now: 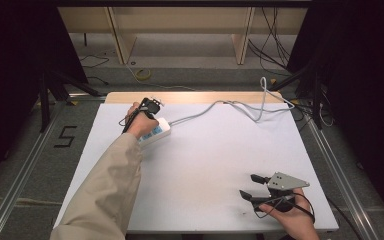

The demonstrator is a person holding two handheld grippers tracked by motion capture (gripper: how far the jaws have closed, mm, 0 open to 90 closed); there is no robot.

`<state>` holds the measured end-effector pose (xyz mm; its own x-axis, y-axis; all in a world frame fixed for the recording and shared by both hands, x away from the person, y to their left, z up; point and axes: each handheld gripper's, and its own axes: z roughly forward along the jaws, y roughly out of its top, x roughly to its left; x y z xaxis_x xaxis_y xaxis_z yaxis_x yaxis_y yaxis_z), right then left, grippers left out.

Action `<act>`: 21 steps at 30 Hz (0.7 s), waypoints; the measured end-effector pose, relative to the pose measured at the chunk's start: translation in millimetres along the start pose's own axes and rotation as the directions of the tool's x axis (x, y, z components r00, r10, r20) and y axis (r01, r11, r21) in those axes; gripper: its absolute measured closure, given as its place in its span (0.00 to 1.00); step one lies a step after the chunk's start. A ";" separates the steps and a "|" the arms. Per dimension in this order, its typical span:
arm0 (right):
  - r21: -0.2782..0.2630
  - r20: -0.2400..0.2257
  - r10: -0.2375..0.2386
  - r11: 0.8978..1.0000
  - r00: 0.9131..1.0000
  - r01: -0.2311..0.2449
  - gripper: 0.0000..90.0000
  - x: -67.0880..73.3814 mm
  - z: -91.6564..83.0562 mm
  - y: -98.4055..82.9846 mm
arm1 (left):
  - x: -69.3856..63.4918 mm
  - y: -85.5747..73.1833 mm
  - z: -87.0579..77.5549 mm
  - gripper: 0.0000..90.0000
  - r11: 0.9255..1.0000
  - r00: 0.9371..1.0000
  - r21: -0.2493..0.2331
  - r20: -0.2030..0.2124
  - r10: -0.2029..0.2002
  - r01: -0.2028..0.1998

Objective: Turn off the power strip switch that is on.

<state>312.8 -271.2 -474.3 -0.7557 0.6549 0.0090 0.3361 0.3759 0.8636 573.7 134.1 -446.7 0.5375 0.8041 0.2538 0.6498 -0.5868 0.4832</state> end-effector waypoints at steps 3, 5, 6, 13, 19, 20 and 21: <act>0.000 0.000 0.001 1.000 1.000 -0.001 0.36 0.0 0.0 0.0 | -0.7 0.1 0.3 1.00 1.000 1.000 -0.004 -0.002 -0.001 0.001; 0.000 0.001 0.000 1.000 1.000 0.000 0.36 0.0 0.1 0.1 | -0.1 0.1 0.0 1.00 1.000 1.000 0.000 -0.001 0.001 -0.001; 0.000 0.000 0.000 1.000 1.000 0.000 0.36 0.0 0.0 0.1 | 0.1 0.0 -0.1 1.00 1.000 1.000 0.000 -0.001 0.000 0.000; -0.001 0.000 0.002 1.000 1.000 -0.002 0.36 0.1 -0.1 0.2 | 1.2 -1.1 -3.6 1.00 1.000 1.000 -0.023 0.006 -0.016 0.016; -0.002 0.001 0.002 1.000 1.000 -0.002 0.36 0.2 0.2 0.2 | 0.8 -1.1 -7.3 1.00 0.999 1.000 -0.043 0.003 -0.017 0.017; -0.002 0.002 0.002 1.000 1.000 -0.002 0.36 0.2 0.1 0.3 | 0.8 -0.7 -8.8 1.00 0.999 1.000 -0.049 0.005 -0.018 0.018; -0.001 0.002 0.002 1.000 1.000 -0.002 0.36 0.2 0.1 0.2 | 0.8 -0.5 -10.5 1.00 0.998 1.000 -0.057 0.008 -0.018 0.019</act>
<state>312.8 -270.9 -474.1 -0.7540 0.6568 0.0102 0.3370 0.3735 0.8643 568.2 136.0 -438.0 0.5297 0.8140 0.2385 0.6280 -0.5654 0.5348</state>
